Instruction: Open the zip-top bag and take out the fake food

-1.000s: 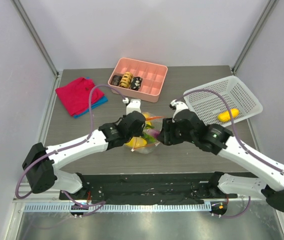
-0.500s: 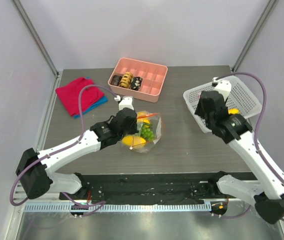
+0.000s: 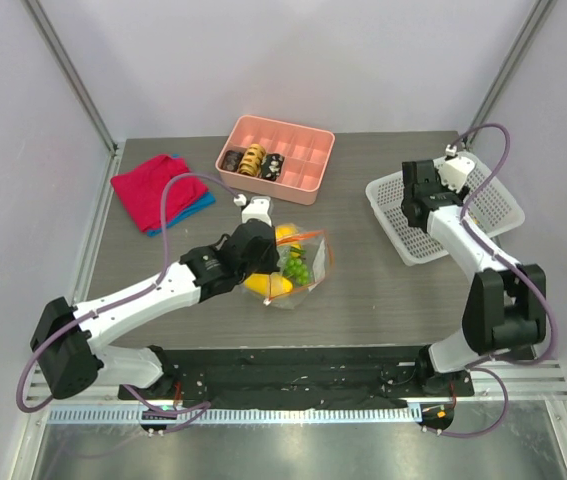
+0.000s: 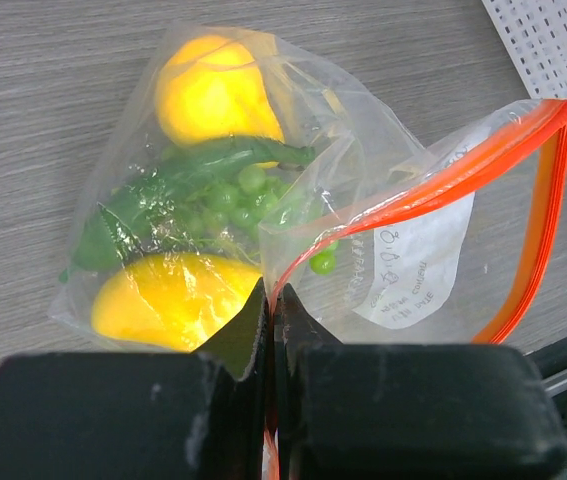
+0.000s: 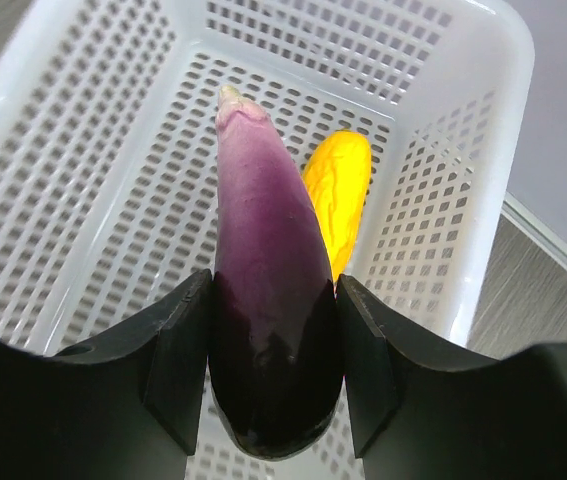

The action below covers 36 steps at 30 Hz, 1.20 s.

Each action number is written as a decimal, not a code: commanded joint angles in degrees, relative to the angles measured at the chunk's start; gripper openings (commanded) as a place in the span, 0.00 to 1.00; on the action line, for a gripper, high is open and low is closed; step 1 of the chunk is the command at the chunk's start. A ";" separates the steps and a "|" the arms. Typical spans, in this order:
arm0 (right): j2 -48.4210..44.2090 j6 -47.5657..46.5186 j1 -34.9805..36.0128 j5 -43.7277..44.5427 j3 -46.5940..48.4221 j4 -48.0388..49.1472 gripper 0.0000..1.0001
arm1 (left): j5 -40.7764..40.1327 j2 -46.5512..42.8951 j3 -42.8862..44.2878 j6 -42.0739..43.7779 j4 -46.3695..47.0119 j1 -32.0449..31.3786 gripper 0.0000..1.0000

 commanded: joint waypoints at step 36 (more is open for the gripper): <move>-25.41 -8.88 41.55 -28.70 -3.62 -9.25 0.70 | 2.32 -3.84 2.46 1.65 1.39 -0.31 0.00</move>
